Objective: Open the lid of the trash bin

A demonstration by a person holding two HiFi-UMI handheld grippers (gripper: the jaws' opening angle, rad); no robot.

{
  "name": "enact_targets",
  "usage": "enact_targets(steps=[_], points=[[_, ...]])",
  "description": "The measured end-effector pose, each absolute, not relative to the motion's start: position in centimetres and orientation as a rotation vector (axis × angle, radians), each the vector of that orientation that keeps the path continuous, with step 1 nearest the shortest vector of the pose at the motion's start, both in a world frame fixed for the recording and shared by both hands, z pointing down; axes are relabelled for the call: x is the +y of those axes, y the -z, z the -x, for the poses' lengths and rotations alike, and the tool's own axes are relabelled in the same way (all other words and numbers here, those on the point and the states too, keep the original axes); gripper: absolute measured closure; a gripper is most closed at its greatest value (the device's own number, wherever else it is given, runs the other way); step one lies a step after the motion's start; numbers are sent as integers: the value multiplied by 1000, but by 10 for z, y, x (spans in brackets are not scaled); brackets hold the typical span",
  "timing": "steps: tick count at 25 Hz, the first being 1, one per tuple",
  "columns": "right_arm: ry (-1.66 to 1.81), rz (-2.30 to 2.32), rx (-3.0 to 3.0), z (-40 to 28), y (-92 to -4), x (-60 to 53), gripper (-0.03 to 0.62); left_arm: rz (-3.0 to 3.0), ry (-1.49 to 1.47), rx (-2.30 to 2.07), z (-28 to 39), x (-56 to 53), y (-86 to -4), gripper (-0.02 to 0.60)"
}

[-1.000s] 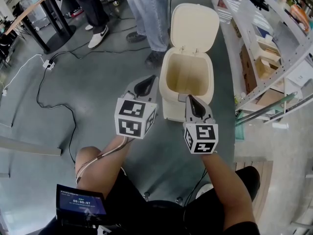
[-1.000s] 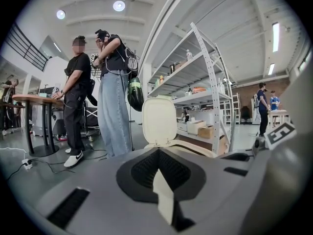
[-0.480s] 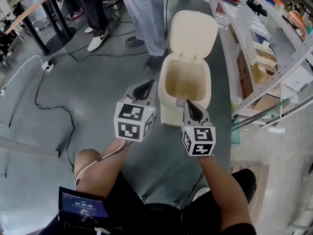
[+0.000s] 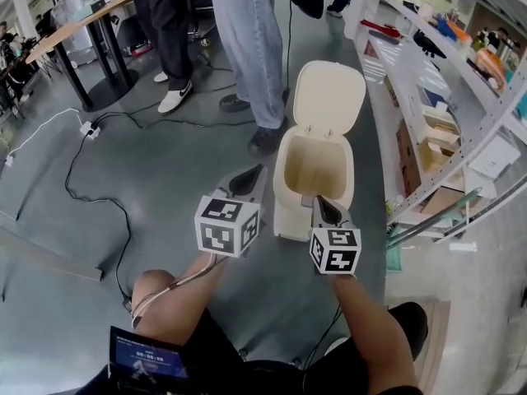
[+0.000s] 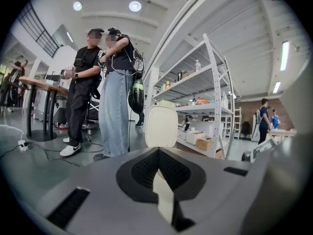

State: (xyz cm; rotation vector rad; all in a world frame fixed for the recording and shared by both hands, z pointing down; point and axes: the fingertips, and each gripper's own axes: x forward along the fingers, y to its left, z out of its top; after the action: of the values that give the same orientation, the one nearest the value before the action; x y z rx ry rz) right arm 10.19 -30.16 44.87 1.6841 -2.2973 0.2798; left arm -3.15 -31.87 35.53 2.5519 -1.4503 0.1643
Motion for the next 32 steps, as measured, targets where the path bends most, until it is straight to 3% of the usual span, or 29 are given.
enact_targets(steps=[16, 32], points=[[-163, -1777, -2364, -86, -376, -278, 589, -2552, -118, -1496, 61, -276, -329, 584], [-93, -1845, -2440, -85, -299, -164, 589, -2627, -138, -1530, 63, -166, -291, 584]])
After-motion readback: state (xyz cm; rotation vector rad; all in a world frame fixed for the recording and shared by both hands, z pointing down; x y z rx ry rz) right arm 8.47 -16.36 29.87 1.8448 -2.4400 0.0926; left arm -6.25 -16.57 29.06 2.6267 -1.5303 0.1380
